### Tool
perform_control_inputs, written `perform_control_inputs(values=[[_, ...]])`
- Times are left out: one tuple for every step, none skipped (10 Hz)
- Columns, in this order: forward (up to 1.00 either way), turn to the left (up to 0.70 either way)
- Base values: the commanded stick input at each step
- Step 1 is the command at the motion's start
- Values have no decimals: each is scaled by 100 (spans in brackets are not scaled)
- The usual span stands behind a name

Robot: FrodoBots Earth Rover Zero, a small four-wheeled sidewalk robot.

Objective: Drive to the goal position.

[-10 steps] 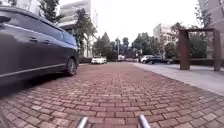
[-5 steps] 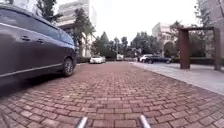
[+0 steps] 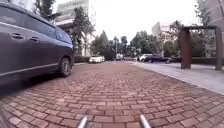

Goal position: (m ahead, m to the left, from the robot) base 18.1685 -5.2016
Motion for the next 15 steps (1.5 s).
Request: perform_control_inputs(values=[[65,17],[70,14],[70,14],[70,14],[70,14],[65,17],[45,27],[45,16],[45,0],[45,0],[45,0],[45,0],[45,0],[45,0],[45,0]])
